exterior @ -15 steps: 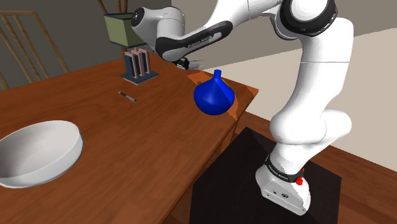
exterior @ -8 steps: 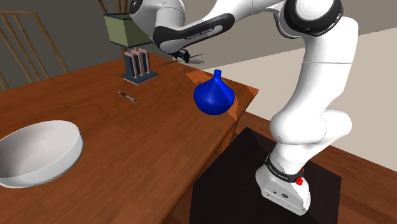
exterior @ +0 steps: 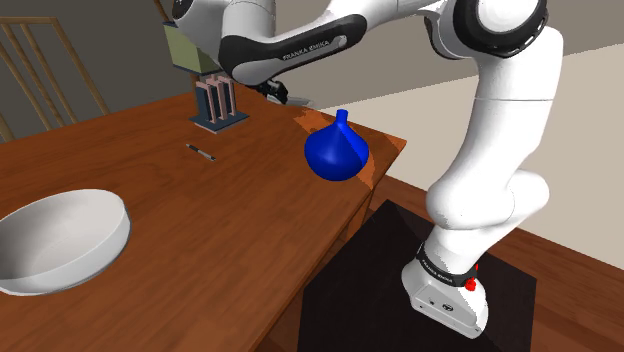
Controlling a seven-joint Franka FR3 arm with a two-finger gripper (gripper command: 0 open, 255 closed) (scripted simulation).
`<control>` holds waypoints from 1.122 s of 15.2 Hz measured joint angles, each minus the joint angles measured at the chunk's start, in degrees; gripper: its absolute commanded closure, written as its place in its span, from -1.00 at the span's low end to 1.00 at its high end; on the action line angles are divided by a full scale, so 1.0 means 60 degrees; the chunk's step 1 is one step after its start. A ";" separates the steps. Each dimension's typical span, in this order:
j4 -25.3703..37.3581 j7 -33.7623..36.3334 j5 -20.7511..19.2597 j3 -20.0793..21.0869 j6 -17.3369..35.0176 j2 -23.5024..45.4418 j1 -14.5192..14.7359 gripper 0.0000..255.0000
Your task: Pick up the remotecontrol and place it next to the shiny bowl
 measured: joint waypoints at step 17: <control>0.2030 0.2859 0.0262 0.0061 -0.3380 0.1807 0.4614 1.00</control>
